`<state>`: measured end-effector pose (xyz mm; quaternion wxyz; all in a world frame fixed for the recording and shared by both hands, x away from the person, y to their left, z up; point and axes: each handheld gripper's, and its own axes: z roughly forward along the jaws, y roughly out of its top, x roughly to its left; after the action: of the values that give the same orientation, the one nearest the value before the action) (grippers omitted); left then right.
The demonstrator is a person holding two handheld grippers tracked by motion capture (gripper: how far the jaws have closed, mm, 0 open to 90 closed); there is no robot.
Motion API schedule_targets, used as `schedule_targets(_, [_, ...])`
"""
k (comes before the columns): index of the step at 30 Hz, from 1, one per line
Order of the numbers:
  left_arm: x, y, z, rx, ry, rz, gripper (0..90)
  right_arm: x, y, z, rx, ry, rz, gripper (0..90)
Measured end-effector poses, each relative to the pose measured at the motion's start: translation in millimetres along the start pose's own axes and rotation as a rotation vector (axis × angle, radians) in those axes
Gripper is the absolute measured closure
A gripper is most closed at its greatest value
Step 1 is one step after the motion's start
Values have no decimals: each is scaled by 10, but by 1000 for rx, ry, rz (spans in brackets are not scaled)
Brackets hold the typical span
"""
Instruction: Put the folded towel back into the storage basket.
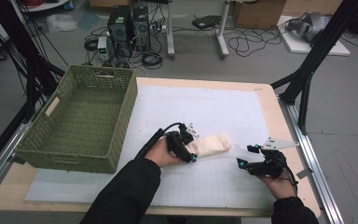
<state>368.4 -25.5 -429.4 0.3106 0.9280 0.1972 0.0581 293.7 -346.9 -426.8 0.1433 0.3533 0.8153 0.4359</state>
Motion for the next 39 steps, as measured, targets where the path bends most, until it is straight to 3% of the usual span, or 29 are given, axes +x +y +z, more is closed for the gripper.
schedule_targets(7, [40,-3,-21,-2,13,-11,468,2,-1,-10,-1,0,5,249])
schedule_targets(18, [125,-17,-44,-16,33,-70,698,-12,-24,-23,1,-13,9,215])
schedule_targets(32, [166,-23,-63,-16,21,-120,775,11,-47,-15,9,-36,9,139])
schedule_targets(39, [199,-40,-100,-9,-13,-186,784,27,-41,-30,-1,-36,5,136])
